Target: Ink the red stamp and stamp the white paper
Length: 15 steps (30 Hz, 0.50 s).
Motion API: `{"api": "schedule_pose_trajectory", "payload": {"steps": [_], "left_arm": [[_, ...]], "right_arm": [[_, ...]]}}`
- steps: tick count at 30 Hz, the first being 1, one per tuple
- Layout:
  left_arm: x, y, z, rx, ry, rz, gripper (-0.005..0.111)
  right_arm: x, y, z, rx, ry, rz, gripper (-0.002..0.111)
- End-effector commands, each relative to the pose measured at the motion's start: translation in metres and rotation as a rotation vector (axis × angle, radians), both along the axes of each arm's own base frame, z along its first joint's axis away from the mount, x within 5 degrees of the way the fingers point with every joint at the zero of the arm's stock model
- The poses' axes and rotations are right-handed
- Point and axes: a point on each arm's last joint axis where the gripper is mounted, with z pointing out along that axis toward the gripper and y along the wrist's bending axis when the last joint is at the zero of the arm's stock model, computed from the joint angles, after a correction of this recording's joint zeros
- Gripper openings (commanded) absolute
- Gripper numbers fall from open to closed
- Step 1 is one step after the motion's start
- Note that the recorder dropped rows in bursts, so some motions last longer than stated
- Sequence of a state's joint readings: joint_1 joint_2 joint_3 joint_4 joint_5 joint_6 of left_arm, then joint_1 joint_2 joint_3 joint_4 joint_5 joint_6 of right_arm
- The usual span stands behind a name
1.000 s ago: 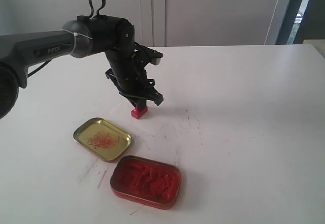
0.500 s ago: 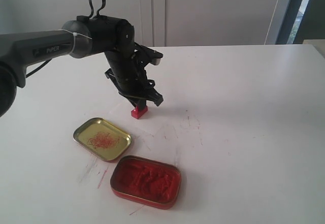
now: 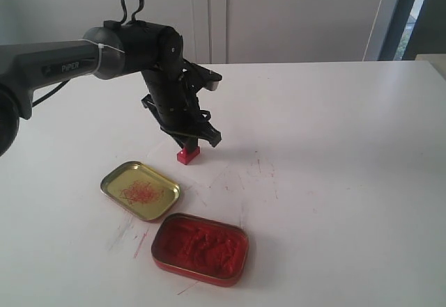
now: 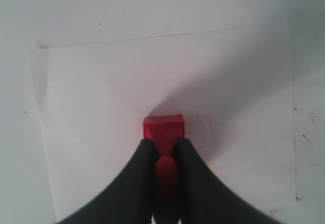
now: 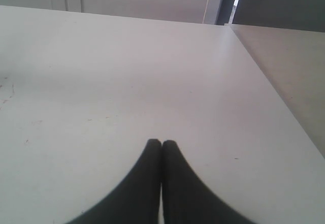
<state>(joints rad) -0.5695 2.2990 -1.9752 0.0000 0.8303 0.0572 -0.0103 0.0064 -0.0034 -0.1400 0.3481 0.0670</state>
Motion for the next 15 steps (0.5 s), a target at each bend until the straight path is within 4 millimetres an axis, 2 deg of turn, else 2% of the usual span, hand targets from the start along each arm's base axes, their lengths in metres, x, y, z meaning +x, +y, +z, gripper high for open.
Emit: {"api": "schedule_pose_trajectory", "payload": {"steps": [1, 15], "left_arm": [[-0.0036, 0.0026, 0.0011, 0.02, 0.026, 0.002, 0.0], [-0.0041, 0.0024, 0.0048, 0.011, 0.021, 0.003, 0.0]], "right_arm": [[-0.0002, 0.0, -0.0002, -0.01, -0.009, 0.003, 0.0], [-0.0002, 0.0, -0.0002, -0.01, -0.009, 0.003, 0.0]]}}
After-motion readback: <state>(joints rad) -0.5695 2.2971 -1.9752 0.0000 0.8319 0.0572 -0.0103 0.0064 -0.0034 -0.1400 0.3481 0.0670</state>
